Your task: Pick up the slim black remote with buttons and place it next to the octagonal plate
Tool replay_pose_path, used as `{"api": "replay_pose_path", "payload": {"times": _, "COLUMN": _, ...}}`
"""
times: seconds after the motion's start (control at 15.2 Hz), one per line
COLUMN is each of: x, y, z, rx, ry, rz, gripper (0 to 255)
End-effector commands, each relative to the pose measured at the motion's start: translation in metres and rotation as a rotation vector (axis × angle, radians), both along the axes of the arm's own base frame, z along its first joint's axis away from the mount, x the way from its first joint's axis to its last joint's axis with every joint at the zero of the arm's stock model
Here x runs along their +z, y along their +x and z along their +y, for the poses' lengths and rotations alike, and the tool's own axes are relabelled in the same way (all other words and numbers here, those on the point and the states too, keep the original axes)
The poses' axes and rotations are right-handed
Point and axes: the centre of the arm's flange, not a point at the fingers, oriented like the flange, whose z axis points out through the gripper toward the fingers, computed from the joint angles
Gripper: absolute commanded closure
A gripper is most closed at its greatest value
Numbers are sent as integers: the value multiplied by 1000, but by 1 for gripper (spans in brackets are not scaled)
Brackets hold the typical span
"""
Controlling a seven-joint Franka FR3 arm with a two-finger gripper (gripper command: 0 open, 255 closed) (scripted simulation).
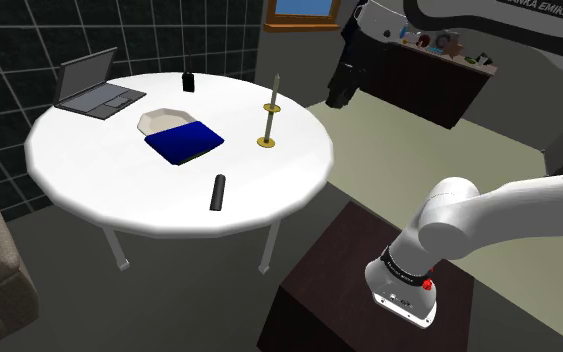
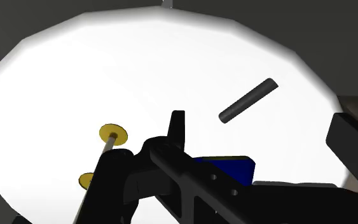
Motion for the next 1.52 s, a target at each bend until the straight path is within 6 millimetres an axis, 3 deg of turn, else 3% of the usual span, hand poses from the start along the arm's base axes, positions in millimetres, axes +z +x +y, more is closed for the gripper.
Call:
{"api": "replay_pose_path", "payload": {"times": 0.0, "x": 0, "y": 0, "z": 0, "rx": 0, "ry": 0, "rz": 0, "gripper": 0}}
{"api": "replay_pose_path", "payload": {"times": 0.73, "x": -115, "y": 68, "z": 63, "rx": -207, "ry": -19, "rz": -9, "gripper": 0}}
{"api": "replay_pose_path", "payload": {"times": 1.45, "x": -231, "y": 148, "z": 109, "rx": -413, "ry": -37, "rz": -19, "gripper": 0}}
